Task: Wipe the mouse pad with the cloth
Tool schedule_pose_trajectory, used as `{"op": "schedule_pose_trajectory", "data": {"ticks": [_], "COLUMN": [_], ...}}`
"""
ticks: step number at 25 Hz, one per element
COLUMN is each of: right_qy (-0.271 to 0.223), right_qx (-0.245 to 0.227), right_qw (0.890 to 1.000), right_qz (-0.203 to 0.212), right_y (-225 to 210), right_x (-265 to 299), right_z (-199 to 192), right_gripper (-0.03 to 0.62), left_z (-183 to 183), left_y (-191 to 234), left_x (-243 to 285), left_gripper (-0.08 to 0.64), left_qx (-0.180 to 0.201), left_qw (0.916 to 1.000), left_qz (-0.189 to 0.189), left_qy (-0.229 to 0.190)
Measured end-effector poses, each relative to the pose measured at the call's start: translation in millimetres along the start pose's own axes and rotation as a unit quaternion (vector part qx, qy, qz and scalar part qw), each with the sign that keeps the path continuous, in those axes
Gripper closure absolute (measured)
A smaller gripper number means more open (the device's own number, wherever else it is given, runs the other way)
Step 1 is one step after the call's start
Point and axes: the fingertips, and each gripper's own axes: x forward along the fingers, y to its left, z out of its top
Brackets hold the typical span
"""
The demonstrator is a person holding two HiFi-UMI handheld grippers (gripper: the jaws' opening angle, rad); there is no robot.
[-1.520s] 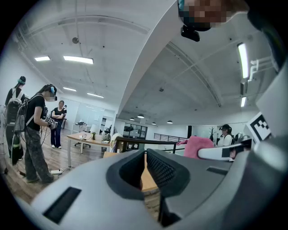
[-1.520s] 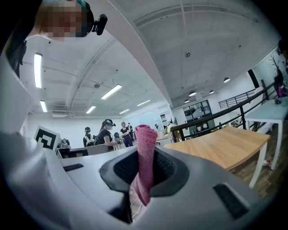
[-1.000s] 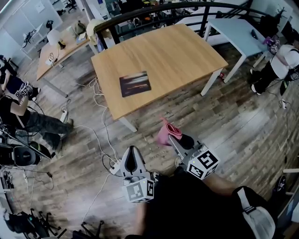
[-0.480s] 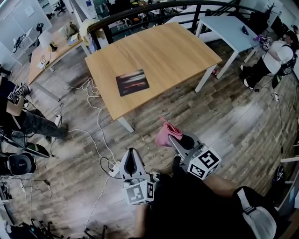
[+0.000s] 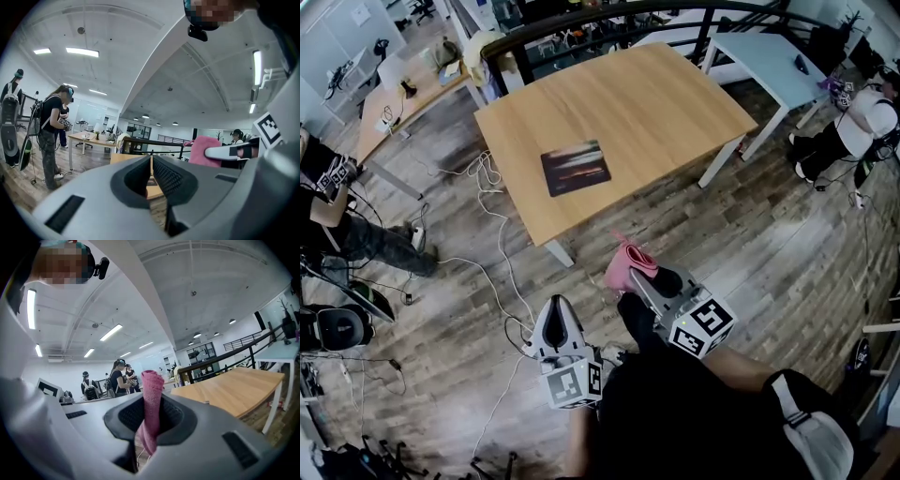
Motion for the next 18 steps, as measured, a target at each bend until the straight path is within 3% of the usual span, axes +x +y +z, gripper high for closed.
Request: {"op": "schedule_pose_trajectory", "data": {"ticks": [18], "right_qy": [0.036], "right_qx": [0.022], "right_qw": [0.999], "right_qz": [0.029], "right_y": [-111.0], "right_x": [153.6], "right_z": [27.4], "right_gripper": [0.529], "left_z": [-1.4], "left_y": [32.7], "left_x": [188.1], "left_gripper": [0.528], "left_qx": [0.006], "left_qw": [0.9978], "left_qz": [0.038], "left_qy": [0.055]}}
